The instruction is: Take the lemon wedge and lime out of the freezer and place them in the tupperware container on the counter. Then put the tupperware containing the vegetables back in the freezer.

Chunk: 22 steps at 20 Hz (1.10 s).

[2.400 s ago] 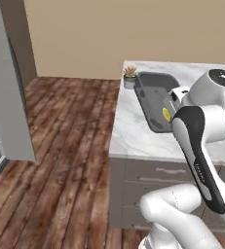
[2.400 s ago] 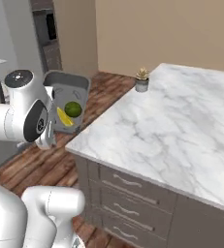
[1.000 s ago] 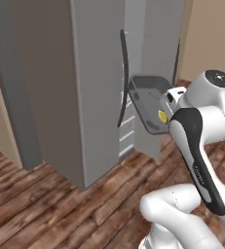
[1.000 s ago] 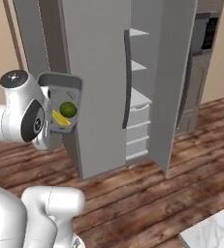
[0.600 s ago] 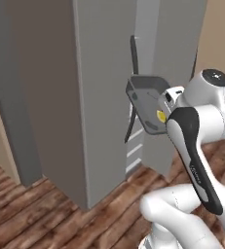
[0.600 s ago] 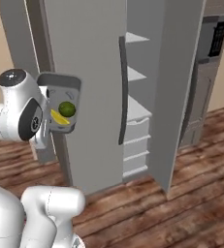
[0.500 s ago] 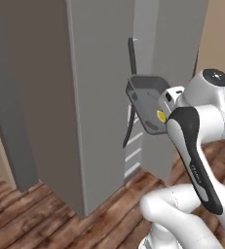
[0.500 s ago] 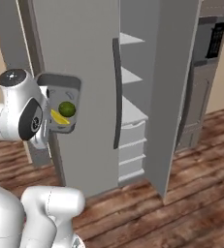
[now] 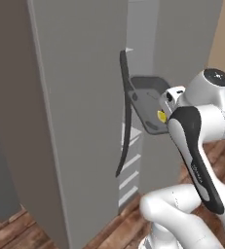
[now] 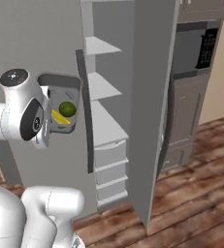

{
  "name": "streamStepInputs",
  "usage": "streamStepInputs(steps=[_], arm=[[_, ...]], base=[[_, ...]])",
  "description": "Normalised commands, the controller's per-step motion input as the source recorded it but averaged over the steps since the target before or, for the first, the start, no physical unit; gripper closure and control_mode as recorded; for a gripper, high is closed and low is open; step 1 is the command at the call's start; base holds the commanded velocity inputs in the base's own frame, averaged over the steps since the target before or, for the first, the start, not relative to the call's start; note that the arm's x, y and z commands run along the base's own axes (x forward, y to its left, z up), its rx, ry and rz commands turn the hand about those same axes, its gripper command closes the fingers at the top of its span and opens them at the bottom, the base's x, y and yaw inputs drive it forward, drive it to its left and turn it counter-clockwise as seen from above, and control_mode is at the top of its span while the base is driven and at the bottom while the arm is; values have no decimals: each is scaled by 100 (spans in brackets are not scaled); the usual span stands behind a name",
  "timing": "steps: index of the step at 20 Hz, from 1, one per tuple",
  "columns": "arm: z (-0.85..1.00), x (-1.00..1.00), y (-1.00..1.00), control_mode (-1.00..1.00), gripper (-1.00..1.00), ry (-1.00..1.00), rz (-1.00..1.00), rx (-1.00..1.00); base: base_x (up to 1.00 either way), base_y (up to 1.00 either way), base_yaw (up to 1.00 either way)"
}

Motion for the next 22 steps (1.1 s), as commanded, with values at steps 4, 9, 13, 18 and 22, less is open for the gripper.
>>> streamStepInputs(steps=[4,9,13,18,22], arm=[[0,0,0,100,100,0,0,0],[0,0,0,100,100,0,0,0],[0,0,0,100,100,0,0,0],[0,0,0,100,100,0,0,0],[0,0,0,100,100,0,0,0]], base=[[68,-43,13],[0,-6,51],[8,-12,58],[11,-27,13],[14,-39,3]])
